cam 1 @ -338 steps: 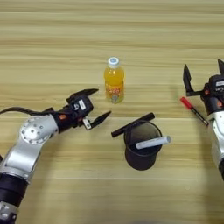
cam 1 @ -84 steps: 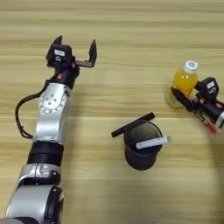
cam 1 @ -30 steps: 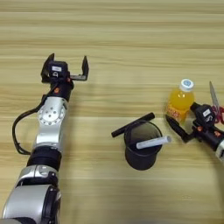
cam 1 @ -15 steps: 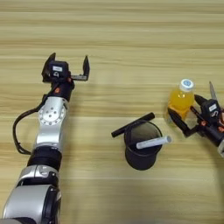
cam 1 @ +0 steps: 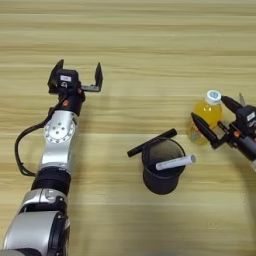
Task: Move the objects on the table
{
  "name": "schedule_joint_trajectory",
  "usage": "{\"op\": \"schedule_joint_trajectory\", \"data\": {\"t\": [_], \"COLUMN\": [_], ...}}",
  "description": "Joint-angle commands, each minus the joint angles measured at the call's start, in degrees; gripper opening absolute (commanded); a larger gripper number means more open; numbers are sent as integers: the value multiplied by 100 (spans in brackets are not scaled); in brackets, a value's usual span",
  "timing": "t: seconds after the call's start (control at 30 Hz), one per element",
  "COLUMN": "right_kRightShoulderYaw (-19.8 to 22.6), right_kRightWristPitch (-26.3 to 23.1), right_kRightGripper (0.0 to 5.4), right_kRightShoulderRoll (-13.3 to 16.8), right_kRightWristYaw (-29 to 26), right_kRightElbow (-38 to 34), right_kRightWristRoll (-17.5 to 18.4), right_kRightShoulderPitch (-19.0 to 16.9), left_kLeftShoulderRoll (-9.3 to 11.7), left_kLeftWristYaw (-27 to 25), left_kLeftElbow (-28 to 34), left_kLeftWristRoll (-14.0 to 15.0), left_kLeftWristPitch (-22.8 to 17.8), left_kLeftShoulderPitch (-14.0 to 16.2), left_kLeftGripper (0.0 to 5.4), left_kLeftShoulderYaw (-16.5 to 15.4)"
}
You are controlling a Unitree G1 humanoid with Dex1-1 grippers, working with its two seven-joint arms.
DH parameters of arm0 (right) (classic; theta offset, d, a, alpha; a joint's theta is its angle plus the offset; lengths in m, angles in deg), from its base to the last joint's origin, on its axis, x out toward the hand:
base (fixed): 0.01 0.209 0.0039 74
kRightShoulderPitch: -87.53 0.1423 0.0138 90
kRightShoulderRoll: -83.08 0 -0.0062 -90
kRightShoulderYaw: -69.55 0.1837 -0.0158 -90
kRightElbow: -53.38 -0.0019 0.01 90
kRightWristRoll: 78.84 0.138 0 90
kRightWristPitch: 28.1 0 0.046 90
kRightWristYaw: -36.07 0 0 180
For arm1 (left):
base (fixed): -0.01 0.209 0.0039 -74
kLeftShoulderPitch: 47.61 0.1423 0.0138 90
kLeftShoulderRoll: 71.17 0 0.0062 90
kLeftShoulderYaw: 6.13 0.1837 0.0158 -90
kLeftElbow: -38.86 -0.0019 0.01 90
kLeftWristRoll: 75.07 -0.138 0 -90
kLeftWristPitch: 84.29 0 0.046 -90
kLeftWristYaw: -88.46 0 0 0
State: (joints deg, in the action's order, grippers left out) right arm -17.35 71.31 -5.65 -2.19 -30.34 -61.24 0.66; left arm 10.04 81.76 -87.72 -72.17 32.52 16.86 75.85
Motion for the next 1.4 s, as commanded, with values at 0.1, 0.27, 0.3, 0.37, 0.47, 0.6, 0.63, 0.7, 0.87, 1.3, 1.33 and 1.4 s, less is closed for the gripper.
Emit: {"op": "schedule_joint_trajectory", "data": {"t": [0.1,0.27,0.3,0.37,0.47,0.6,0.63,0.7,0.87,1.3,1.33,1.4], "right_kRightShoulderYaw": [81,128,157,199,271,438,498,635,1039,1491,1459,1392], "right_kRightWristPitch": [29,71,59,5,-132,-459,-547,-717,-813,802,967,1337], "right_kRightGripper": [538,538,538,538,538,538,538,538,538,538,538,538], "right_kRightShoulderRoll": [48,70,80,107,173,219,237,278,331,-33,-43,-48], "right_kRightWristYaw": [-147,-216,-208,-200,-192,-99,-61,24,395,1752,1808,1882], "right_kRightElbow": [-224,-452,-518,-671,-1046,-1568,-1683,-1830,-1575,1194,1378,1729], "right_kRightWristRoll": [200,328,348,394,557,990,1106,1301,1408,165,34,-216], "right_kRightShoulderPitch": [42,65,87,131,202,321,376,491,851,2015,2050,2102], "left_kLeftShoulderRoll": [-44,-49,-49,-43,-36,-33,-33,-35,-44,-19,-18,-19], "left_kLeftWristYaw": [-12,-3,-1,-6,-2,1,1,5,21,51,51,49], "left_kLeftElbow": [-60,-82,-87,-103,-135,-156,-162,-173,-187,-147,-136,-113], "left_kLeftWristRoll": [54,48,45,47,47,49,51,51,54,71,66,62], "left_kLeftWristPitch": [34,47,48,47,55,62,64,71,92,183,192,204], "left_kLeftShoulderPitch": [-94,-104,-105,-112,-120,-127,-131,-141,-148,-90,-82,-65], "left_kLeftGripper": [540,540,540,540,540,540,540,540,540,540,540,540], "left_kLeftShoulderYaw": [20,17,16,12,4,-1,-3,-5,-15,-78,-79,-79]}}
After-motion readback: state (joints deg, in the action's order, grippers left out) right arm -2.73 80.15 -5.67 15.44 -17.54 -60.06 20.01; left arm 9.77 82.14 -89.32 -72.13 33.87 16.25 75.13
